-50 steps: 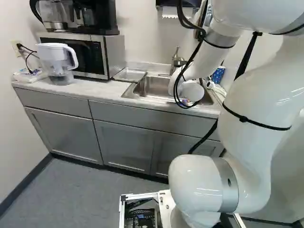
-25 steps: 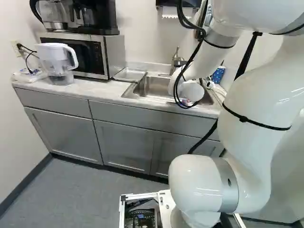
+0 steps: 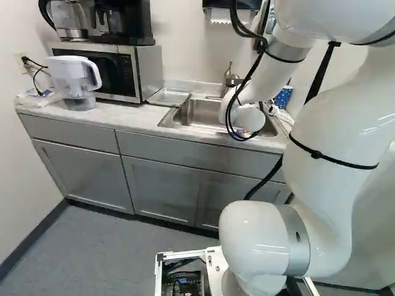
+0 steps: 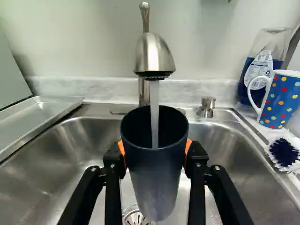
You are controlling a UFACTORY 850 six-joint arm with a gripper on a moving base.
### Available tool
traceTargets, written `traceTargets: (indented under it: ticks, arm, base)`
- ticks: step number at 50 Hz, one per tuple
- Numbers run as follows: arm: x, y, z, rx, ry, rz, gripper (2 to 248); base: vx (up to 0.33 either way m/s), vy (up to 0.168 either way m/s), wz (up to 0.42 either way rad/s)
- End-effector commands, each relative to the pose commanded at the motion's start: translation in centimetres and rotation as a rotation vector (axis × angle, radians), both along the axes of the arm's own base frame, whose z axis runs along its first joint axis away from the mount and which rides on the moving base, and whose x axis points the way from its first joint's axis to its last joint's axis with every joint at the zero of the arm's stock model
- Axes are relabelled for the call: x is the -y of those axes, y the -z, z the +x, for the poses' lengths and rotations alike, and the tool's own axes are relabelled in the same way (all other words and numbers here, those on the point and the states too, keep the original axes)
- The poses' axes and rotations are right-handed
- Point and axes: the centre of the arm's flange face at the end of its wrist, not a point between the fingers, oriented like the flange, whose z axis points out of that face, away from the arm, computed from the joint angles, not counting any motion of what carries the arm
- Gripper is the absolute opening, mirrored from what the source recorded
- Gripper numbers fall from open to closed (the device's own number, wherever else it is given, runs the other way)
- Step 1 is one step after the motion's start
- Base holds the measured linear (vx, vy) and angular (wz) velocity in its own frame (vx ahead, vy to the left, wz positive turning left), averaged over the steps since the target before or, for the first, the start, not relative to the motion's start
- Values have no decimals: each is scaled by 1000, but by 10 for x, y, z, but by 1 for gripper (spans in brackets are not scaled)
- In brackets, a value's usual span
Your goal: Rinse the cup and place it in the tray
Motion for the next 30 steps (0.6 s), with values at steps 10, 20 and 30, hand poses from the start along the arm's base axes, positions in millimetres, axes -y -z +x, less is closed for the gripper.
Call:
traceTargets:
  ticks: [10, 20, 30]
  arm:
    - [0, 0, 0, 0, 0, 0, 126]
    - [0, 0, 0, 0, 0, 0, 126]
    - [0, 0, 0, 0, 0, 0, 126]
  base:
    - [0, 0, 0]
    - [0, 0, 0]
    - [0, 0, 0]
